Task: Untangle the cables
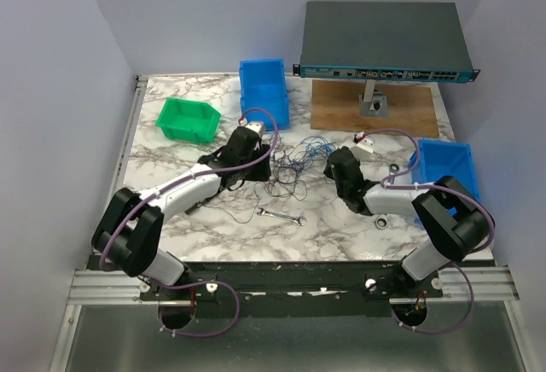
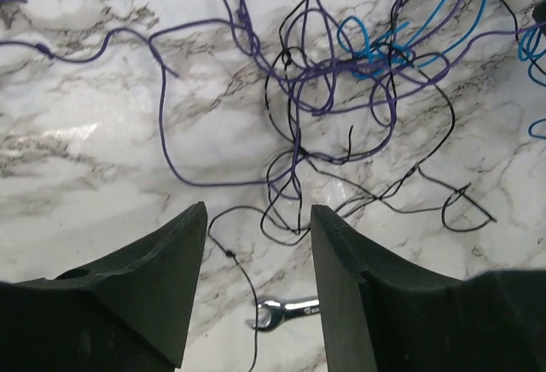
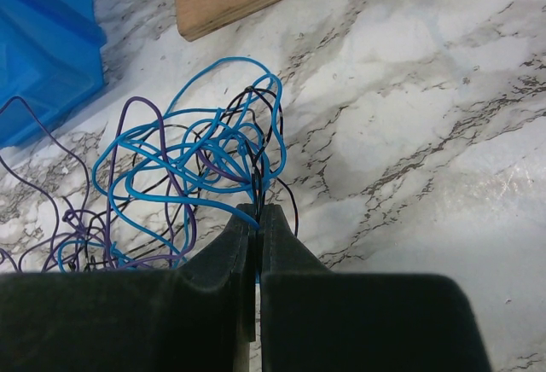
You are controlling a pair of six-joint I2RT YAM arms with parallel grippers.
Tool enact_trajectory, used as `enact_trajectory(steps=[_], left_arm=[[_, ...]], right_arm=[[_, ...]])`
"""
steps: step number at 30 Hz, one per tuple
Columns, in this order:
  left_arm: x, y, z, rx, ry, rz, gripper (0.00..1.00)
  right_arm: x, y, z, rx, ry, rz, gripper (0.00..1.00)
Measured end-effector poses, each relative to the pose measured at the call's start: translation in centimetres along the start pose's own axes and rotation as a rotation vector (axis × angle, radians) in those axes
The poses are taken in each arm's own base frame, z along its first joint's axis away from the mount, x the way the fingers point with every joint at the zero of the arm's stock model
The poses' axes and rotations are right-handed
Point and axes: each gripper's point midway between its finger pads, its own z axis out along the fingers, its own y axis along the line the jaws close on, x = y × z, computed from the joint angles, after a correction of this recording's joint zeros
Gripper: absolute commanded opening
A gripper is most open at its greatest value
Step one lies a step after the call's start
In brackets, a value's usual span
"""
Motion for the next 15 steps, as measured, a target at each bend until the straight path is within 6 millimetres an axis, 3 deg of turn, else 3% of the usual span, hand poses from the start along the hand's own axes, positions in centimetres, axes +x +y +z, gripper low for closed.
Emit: enact_trajectory(steps=[6,15], left_arm=[[1.3,0.7,-2.2,-0.032,0.038,-0.033,0.63],[6.5,1.9,-2.2,-0.077,0.206,-0.079,0.63]], right_arm=[[0.0,0.0,0.0,0.000,0.000,0.000,0.05],[-0.1,0.0,0.0,0.000,-0.001,0.001,0.06]])
